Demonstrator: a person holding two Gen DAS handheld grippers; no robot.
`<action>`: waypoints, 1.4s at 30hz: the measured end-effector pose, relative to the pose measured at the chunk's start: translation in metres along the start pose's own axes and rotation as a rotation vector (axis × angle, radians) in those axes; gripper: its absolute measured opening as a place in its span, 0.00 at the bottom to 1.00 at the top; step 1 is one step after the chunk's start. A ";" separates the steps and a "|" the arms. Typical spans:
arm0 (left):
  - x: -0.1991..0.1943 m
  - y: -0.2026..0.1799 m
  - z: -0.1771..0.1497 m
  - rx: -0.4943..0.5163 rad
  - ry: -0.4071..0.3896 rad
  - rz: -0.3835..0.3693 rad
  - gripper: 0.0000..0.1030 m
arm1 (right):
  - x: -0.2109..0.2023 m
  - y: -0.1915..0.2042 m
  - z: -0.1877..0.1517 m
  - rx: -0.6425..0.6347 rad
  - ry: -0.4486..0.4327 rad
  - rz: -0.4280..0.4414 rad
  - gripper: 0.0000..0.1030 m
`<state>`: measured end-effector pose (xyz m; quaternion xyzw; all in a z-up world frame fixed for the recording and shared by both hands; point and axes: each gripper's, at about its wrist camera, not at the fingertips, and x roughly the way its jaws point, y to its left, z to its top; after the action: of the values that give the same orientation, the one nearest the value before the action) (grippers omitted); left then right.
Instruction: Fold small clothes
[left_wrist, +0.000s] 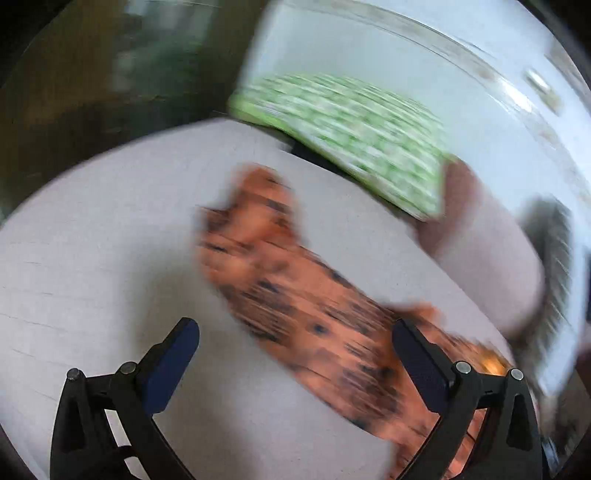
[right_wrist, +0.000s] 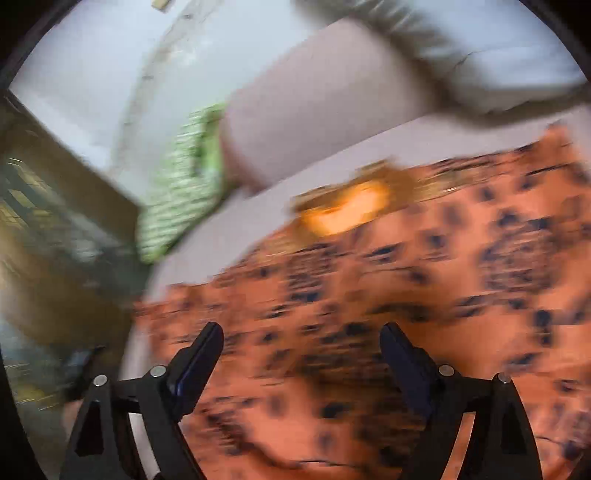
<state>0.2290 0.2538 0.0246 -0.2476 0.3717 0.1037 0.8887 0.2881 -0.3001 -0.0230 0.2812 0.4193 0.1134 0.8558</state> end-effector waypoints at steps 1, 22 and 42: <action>0.000 -0.021 -0.010 0.055 0.021 -0.047 1.00 | -0.013 -0.013 -0.005 0.054 -0.020 0.029 0.86; 0.098 -0.227 -0.133 0.291 0.219 -0.164 1.00 | -0.118 -0.192 -0.009 0.596 -0.198 0.217 0.85; 0.134 -0.238 -0.163 0.539 0.173 -0.040 1.00 | -0.094 -0.225 0.025 0.459 0.004 0.001 0.18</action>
<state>0.3115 -0.0338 -0.0822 -0.0175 0.4553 -0.0382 0.8894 0.2394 -0.5338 -0.0787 0.4684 0.4357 0.0160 0.7684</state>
